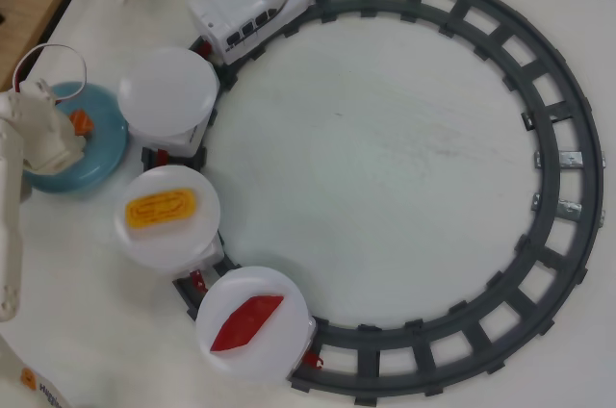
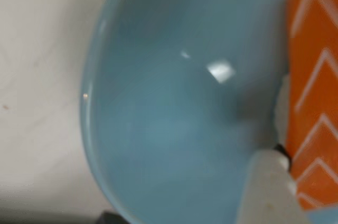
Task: Pick up the sushi from the Shinkansen and put it on the blue dish
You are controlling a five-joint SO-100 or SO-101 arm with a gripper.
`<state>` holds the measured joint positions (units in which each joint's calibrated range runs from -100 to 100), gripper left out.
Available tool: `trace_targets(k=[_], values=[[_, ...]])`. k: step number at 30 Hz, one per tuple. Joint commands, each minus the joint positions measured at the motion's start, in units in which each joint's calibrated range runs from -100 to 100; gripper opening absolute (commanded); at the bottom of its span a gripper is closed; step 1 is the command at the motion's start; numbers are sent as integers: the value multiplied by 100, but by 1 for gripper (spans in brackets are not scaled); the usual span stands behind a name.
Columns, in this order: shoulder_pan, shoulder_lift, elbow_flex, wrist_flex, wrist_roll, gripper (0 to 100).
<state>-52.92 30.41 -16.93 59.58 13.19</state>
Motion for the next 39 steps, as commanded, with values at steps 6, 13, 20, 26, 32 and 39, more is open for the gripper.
trace_targets(k=[6,13,20,26,32,39], values=[[90,-706,-931,849,25,24],[90,-1892,-1896,2649,30,24],[90,-3311,-1004,3329,-132,24],[99,-4970,1368,2360,-284,24],[495,-6620,3730,1231,-472,23],[750,-8122,5985,484,-645,23]])
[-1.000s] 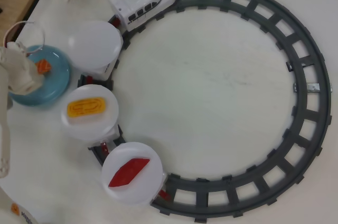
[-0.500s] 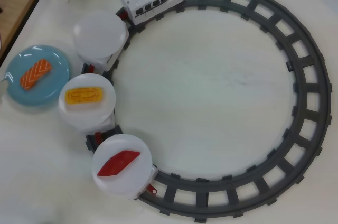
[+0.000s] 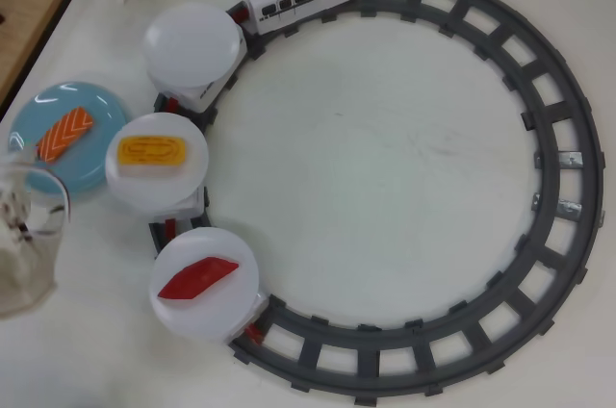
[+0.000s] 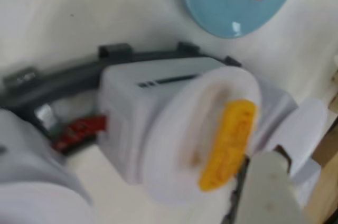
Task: Pick up the sushi from the Shinkansen and put it on the blue dish
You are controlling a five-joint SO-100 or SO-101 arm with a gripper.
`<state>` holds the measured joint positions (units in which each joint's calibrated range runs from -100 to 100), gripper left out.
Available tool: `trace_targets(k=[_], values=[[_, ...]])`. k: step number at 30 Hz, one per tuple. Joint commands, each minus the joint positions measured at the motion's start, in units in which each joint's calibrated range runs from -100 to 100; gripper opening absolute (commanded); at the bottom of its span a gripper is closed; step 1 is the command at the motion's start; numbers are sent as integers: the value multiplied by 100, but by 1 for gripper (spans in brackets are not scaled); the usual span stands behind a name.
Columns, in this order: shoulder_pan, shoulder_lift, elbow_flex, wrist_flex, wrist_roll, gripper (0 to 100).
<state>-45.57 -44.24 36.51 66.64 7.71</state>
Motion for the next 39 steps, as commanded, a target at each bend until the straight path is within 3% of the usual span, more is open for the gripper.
trace_targets(k=[1,5,12,21,39], values=[[-3,-839,885,-222,-96,23],[-452,-1511,1787,-171,-70,22],[-778,-2813,2869,-10,-54,5],[-628,-3950,3157,185,155,5],[-646,-4091,3148,202,113,5]])
